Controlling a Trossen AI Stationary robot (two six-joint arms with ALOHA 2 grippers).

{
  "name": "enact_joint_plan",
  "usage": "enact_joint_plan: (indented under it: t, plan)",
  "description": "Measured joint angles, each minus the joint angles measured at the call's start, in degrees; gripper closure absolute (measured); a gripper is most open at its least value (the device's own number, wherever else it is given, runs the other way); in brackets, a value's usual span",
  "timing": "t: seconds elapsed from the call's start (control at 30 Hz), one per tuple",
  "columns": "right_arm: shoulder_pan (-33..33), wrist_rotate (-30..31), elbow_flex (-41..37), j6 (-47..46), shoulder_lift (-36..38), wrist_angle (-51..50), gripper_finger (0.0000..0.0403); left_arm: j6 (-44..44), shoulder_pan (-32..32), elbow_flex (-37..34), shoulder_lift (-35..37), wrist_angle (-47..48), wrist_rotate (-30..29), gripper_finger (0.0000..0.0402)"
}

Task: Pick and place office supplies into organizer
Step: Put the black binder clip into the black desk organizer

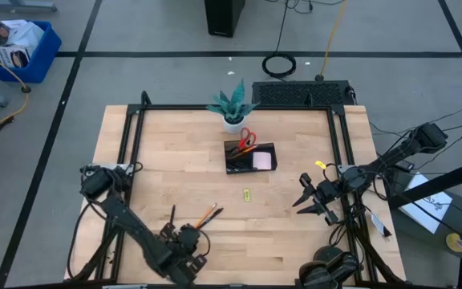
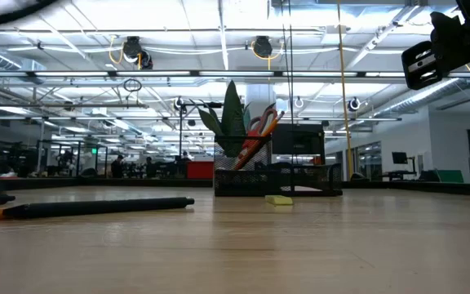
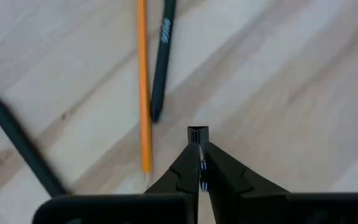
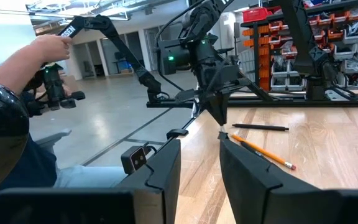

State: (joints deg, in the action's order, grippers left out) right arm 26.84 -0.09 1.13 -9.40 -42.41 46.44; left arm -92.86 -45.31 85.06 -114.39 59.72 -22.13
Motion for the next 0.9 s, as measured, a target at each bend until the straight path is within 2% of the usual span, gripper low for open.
enact_joint_plan:
  t: [0.27, 0.4, 0.6, 0.77, 0.9]
  plan:
    - [-0.01, 0.01, -0.01, 0.00, -0.02, 0.02, 0.0300, 6.88, 9.23, 0.40, 0.11, 0.22, 3.12, 0.0394]
    - [-0.01, 0.00, 0.01, -0.01, -0.02, 0.00, 0.0300, 14.57, 13.67, 2.90, 0.21, -0.03, 2.65, 0.0383]
    - [-0.01, 0.01, 0.00, -0.01, -0.01, 0.00, 0.0300, 23.92, 20.86, 7.37, 0.22, 0.02, 2.59, 0.0396]
    - [-0.01, 0.01, 0.01, 0.00, -0.02, 0.00, 0.0300, 30.57, 27.84, 10.58, 0.22, 0.15, 2.95, 0.0381]
    - [-0.01, 0.01, 0.00, 0.00, -0.02, 0.01, 0.0300, 35.95, 32.78, 12.70, 0.22, 0.02, 2.92, 0.0394]
